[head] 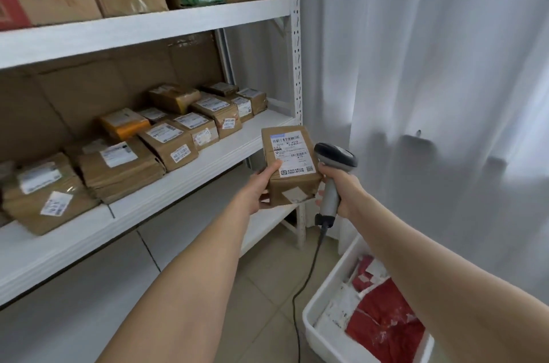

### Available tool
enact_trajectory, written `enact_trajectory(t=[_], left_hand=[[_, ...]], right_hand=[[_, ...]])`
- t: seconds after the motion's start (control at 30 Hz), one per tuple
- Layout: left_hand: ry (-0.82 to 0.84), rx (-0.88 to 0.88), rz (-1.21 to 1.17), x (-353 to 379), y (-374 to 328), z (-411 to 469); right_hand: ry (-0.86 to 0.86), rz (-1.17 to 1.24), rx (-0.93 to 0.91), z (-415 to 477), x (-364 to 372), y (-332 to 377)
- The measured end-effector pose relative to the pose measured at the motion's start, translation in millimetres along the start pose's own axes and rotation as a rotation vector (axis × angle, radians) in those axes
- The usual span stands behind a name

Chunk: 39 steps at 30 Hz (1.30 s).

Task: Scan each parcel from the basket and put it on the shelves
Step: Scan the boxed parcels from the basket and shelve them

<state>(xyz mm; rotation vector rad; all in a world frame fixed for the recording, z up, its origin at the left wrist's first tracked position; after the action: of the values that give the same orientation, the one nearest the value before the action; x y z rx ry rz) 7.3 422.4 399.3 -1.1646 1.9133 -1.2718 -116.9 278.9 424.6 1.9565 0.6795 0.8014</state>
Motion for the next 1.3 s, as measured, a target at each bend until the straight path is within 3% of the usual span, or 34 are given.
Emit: enact_trajectory(t=[0.53,0.93,1.1,1.3], left_hand=[[-0.375,0.099,0.011,-204,-48,-114],[-0.616,0.156,-0.146,-464,-77,-148],[-0.623,-0.012,-0.186,-562,-69,-166],[-0.519,-0.289,-0.191,-607,-39,-171]], right_hand=[[0.341,-0.09,-0.002,-47,210,-26],[0.477,-0.079,0.051,-84,460,-89],[0.451,-0.095,0.08,-97,533,-116],[0.361,-0.187,0.064,-93,563,-130]])
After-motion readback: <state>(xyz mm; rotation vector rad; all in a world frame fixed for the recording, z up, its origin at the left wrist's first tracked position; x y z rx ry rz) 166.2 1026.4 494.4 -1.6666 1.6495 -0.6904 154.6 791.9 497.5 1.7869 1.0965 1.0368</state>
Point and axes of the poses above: each hand's wrist, its own z-axis towards the middle knuckle, its own x-axis out of the palm, y = z × x, the point moved 1 cm from there along z, towards the middle knuckle
